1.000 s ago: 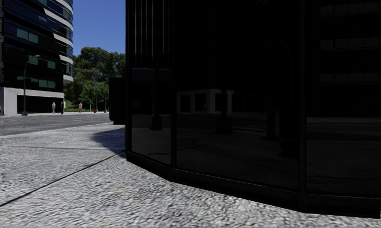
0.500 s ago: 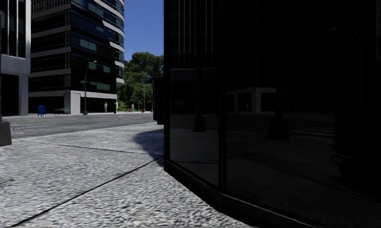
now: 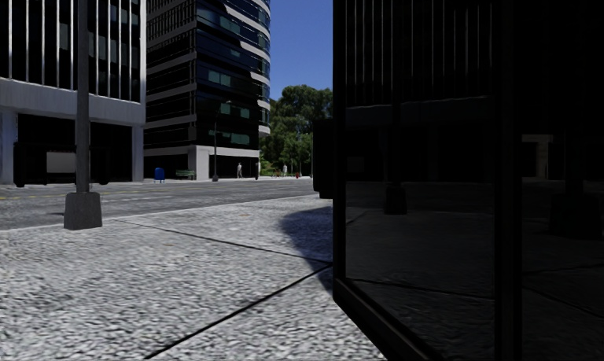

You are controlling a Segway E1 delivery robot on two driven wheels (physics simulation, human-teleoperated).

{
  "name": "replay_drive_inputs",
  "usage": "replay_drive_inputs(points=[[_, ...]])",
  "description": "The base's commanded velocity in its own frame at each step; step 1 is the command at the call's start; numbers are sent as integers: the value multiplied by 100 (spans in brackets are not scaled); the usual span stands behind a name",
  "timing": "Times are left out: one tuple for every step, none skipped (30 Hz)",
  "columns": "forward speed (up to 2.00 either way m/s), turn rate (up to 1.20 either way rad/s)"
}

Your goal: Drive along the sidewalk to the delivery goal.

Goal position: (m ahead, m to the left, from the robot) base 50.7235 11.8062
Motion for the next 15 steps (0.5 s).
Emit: replay_drive_inputs(points=[[119, 57], [119, 57], [119, 57], [119, 57], [119, 57], [119, 57], [119, 57], [119, 57], [119, 57], [119, 57], [119, 57], [119, 57], [119, 57], [119, 57], [119, 57]])
